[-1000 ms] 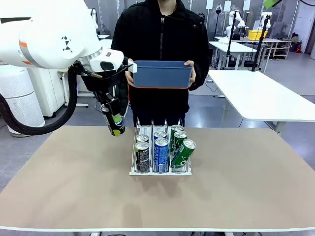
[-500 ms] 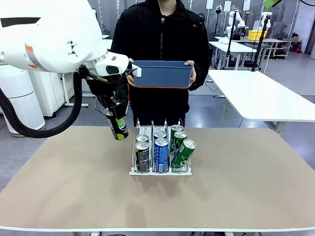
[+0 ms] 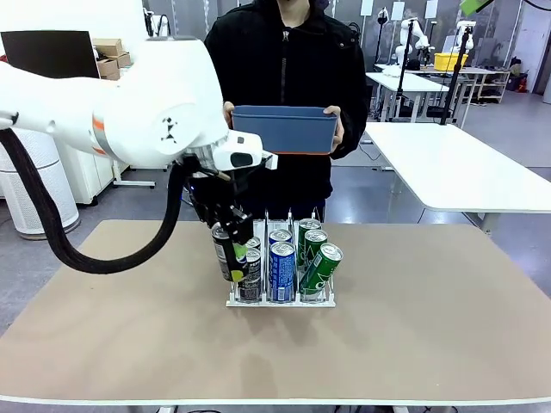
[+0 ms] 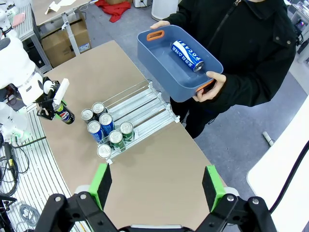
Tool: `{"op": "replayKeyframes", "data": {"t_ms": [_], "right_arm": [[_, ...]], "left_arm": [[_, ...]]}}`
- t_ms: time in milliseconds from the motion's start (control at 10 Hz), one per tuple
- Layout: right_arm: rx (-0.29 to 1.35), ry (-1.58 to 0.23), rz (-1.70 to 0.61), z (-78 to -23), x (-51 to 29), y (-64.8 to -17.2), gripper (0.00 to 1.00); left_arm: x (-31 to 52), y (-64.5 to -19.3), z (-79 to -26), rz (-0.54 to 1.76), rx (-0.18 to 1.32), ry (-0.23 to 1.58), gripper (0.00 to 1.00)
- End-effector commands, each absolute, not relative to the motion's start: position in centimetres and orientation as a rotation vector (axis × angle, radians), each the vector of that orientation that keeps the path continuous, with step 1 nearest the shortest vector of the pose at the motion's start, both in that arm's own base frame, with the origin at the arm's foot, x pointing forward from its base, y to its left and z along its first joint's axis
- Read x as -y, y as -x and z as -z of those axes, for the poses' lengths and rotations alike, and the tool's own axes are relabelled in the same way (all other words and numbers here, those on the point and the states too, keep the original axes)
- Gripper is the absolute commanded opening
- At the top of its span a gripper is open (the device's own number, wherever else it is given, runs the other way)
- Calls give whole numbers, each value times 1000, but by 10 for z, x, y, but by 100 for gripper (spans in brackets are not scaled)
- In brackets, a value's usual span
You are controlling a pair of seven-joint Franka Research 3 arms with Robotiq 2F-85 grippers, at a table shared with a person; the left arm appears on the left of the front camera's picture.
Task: Fill the beverage cans into the dispenser.
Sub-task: Place the picked Pepsi coke in the line of the Automatic Can Dispenser with the same cans.
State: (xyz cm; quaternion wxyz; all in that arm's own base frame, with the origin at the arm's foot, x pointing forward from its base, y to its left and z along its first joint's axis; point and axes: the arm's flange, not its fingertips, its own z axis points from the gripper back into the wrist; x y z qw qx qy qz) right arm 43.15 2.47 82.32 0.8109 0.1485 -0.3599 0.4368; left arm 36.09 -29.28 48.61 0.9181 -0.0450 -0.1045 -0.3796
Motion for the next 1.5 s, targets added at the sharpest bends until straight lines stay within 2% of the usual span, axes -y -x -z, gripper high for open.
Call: {"op": "replayKeyframes", "data": {"t_ms": [0,600,1400], "right_arm": [[761,-316,-929,-822,-25,-429,100],[761,-316,-929,-822,-25,-429,100],[761,-316,-929,-822,-25,-429,100]], "left_arm": [[298,-361,-468,784,277,173,58],[304,-383,-443,811,265,147,58],[295,-435,-426,800,313,110,58]]}}
